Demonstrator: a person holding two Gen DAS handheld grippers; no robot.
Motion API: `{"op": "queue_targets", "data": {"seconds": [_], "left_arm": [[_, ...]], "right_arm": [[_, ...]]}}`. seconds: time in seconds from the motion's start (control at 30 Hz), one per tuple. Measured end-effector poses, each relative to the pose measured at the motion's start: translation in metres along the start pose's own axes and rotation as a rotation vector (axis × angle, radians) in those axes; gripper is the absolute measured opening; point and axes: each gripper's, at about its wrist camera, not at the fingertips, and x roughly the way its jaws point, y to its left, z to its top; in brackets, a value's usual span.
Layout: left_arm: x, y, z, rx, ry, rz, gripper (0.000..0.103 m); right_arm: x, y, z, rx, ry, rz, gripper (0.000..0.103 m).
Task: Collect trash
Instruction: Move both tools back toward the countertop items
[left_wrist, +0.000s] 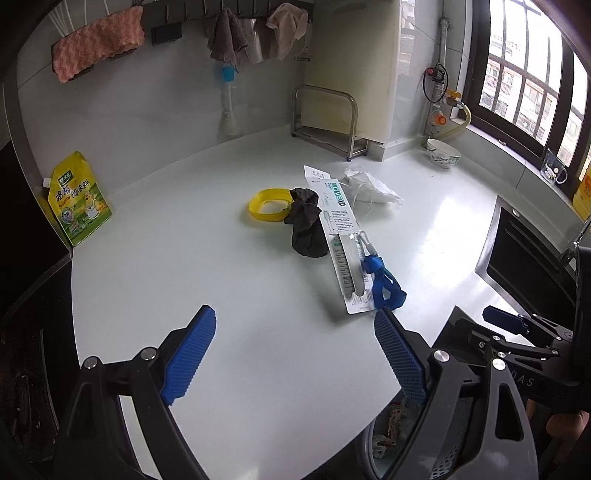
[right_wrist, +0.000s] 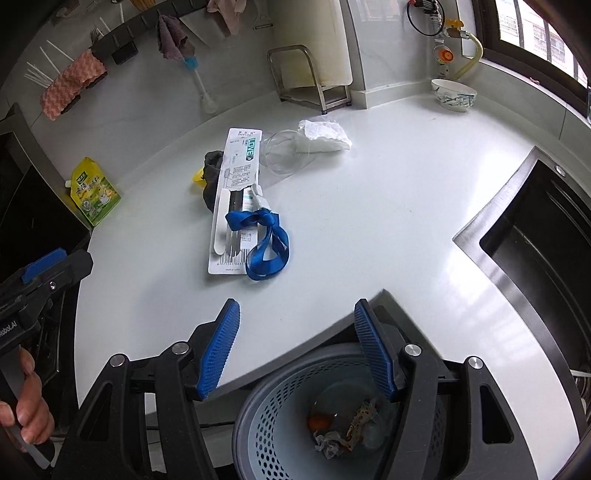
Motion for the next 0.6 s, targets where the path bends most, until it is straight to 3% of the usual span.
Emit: {"op": "queue_targets", "data": {"seconds": [0.23,0.6], "left_arm": [[0.054,0.017,0.011,0.003,0.073,-0.039,0.087],[0.090,0.026,0.025,0.017,0.107,-0.082,0.087]], "right_arm": [[0.051,0.001,0.029,-0.006,0.024,-0.028,0.062],[0.105,0.012,0.058,-0.070,0.036,-0.037,0.062]]}}
